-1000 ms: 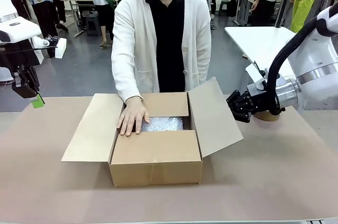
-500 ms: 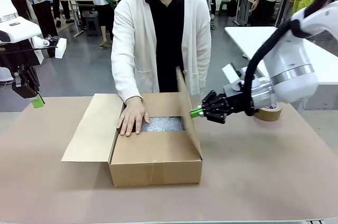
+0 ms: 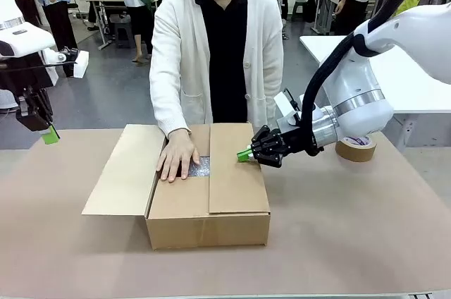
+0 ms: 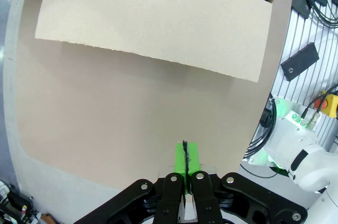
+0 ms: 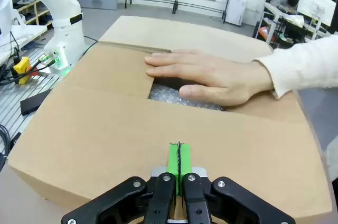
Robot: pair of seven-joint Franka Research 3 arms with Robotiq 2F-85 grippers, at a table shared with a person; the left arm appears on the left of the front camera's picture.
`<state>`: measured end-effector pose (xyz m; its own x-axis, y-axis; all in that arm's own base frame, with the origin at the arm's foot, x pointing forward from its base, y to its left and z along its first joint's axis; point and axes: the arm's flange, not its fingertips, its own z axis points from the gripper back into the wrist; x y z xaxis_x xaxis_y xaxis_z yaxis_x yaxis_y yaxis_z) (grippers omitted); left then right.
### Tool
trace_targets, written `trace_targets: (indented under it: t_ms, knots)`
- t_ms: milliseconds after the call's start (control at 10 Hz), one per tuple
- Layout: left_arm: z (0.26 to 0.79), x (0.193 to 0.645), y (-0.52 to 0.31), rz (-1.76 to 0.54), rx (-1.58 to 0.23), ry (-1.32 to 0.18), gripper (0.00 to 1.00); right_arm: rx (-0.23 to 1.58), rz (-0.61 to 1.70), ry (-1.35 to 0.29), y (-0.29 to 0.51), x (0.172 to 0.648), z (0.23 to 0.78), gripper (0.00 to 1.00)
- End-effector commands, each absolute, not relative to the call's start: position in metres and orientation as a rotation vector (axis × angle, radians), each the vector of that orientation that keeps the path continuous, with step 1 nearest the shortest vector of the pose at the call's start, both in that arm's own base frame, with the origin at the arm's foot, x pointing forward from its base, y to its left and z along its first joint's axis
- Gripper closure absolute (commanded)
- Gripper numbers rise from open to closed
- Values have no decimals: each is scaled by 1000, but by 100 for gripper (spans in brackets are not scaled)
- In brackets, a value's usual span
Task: Wrap the clocks to prevent damage.
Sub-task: Push the right (or left) flap of the Package Box to close it, then push the left (or right) flap of the Package Box to close it.
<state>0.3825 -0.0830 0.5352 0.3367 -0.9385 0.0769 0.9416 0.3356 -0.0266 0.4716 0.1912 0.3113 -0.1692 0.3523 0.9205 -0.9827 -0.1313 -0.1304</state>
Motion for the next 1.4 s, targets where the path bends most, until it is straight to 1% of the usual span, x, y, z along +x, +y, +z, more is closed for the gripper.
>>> trace_targets:
  t_ms: [0, 400, 500, 1300]
  knots:
    - [537, 383, -84, -1217, -69, -56, 99, 889, 1528, -970, 190, 478, 299, 99]
    - [537, 383, -84, -1217, -69, -56, 99, 910, 1517, -921, 175, 474, 286, 99]
    - [537, 383, -84, -1217, -69, -56, 99, 934, 1534, -973, 188, 473, 306, 99]
    - [537, 383, -84, -1217, -69, -56, 99, 934, 1534, -973, 188, 473, 306, 99]
